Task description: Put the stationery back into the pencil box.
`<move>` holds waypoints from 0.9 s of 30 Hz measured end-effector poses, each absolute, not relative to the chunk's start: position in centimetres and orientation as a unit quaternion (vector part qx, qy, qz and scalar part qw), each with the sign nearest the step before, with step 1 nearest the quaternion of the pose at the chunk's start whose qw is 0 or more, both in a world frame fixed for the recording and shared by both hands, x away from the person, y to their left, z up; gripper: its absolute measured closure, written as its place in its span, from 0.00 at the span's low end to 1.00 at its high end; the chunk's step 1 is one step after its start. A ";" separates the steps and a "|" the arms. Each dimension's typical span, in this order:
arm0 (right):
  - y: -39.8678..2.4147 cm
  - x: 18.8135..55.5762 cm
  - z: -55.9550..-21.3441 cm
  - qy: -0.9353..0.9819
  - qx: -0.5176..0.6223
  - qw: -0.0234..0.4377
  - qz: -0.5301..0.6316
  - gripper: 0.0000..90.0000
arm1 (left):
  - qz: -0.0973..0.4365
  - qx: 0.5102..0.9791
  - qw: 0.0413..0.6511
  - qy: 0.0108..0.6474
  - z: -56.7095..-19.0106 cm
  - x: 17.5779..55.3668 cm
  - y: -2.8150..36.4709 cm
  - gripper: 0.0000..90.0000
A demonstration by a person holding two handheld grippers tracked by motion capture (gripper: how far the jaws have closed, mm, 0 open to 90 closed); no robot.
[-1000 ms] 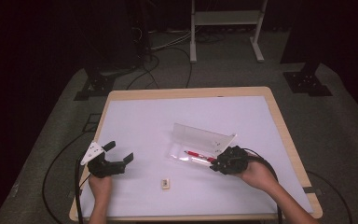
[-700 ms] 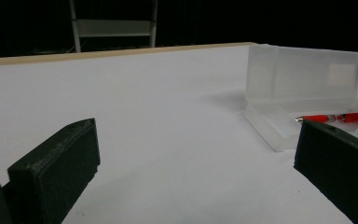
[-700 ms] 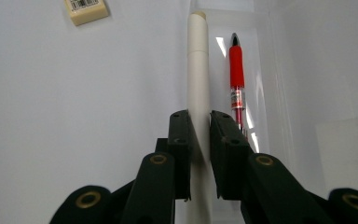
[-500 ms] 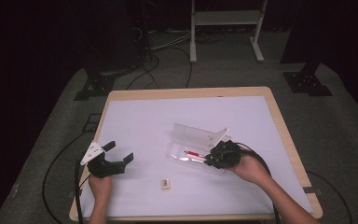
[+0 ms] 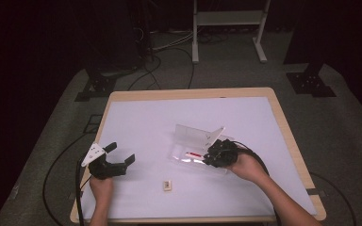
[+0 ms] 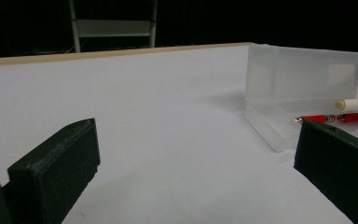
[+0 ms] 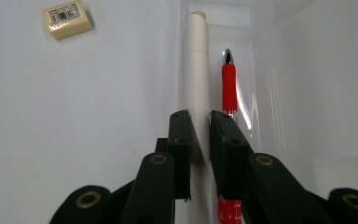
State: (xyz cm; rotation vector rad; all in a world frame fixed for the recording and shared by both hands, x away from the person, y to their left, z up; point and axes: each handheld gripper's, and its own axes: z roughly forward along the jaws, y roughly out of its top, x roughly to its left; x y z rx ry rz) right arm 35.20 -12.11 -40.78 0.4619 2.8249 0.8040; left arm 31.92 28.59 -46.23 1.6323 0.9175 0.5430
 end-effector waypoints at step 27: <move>-11.5 37.2 -42.8 0.950 0.169 0.071 0.253 0.87 | 0.230 0.693 0.562 0.389 -46.2 31.9 28.6 0.00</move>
